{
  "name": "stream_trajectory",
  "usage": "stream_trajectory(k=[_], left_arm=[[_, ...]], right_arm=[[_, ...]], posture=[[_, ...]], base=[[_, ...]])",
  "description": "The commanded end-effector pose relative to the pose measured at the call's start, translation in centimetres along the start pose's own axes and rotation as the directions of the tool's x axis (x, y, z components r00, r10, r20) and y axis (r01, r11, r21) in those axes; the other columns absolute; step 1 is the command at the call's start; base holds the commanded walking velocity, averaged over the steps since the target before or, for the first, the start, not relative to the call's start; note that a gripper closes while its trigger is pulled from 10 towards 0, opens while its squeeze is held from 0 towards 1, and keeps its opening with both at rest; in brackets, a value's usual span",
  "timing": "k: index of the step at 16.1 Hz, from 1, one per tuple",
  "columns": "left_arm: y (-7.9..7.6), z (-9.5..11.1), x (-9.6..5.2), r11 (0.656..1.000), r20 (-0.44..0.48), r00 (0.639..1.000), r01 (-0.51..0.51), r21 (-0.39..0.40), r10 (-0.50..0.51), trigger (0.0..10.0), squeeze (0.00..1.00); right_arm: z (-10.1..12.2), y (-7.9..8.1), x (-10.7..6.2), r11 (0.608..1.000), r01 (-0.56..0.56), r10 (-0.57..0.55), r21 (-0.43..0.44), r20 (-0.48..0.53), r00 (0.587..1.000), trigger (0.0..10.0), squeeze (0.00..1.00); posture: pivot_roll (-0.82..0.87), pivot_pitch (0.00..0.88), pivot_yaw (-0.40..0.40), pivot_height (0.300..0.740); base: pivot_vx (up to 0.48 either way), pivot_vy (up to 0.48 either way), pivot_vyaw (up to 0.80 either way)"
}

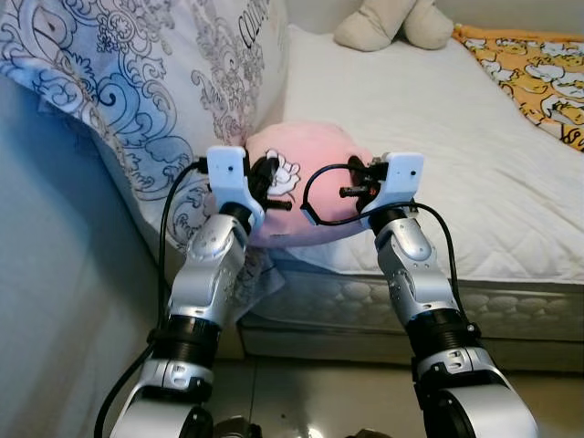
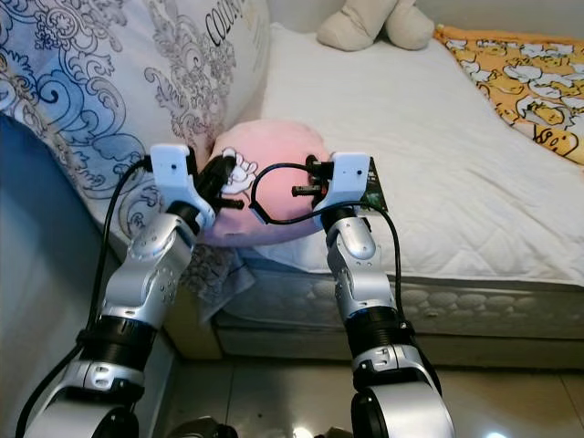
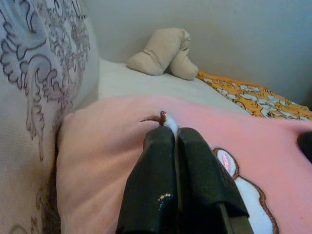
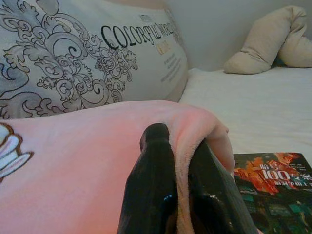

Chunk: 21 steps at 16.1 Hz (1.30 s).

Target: Clean up the room

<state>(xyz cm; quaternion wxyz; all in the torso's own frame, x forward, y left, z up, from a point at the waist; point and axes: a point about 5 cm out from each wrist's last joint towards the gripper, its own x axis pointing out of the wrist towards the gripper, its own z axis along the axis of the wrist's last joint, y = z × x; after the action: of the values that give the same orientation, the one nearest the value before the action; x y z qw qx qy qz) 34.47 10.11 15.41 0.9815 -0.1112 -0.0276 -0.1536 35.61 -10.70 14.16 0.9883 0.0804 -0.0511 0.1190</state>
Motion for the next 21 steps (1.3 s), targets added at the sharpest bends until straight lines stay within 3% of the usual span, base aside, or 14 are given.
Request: stream_trajectory(k=[1,6,12,17,21], left_arm=[[0.0,0.9,0.0,1.000,0.030,1.000,0.003,0.024,-0.004,10.0,0.00],[-0.1,0.7,-0.1,0.999,0.015,1.000,0.009,0.032,-0.010,10.0,0.00],[-0.3,1.0,0.1,0.998,0.024,0.999,0.032,0.052,-0.034,10.0,0.00],[-0.4,0.9,0.3,0.996,0.011,0.997,0.069,0.054,-0.070,10.0,0.00],[0.3,1.3,0.5,0.998,0.032,0.999,0.003,0.061,-0.005,10.0,0.00]], right_arm=[[0.6,-1.2,0.0,0.999,0.050,-0.049,-0.006,0.018,0.999,10.0,0.00],[0.6,-1.2,-0.1,0.998,0.062,-0.061,-0.033,0.023,0.998,10.0,0.00],[0.3,-1.3,-0.4,0.997,0.075,-0.074,-0.032,0.027,0.997,10.0,0.00],[0.4,-1.2,-0.6,0.995,0.085,-0.083,-0.044,0.048,0.995,10.0,0.00],[2.3,-1.8,0.2,0.992,0.080,-0.069,-0.095,0.110,0.992,10.0,0.00]], posture=[[-0.02,0.000,0.009,0.736],[-0.02,0.000,0.010,0.736],[-0.03,0.000,0.020,0.736],[-0.04,0.000,0.025,0.736],[-0.04,0.000,0.026,0.736]], base=[[0.000,-0.442,0.00],[0.148,-0.380,0.41],[0.000,0.000,0.00],[0.393,-0.271,0.00],[0.108,0.000,0.00]])
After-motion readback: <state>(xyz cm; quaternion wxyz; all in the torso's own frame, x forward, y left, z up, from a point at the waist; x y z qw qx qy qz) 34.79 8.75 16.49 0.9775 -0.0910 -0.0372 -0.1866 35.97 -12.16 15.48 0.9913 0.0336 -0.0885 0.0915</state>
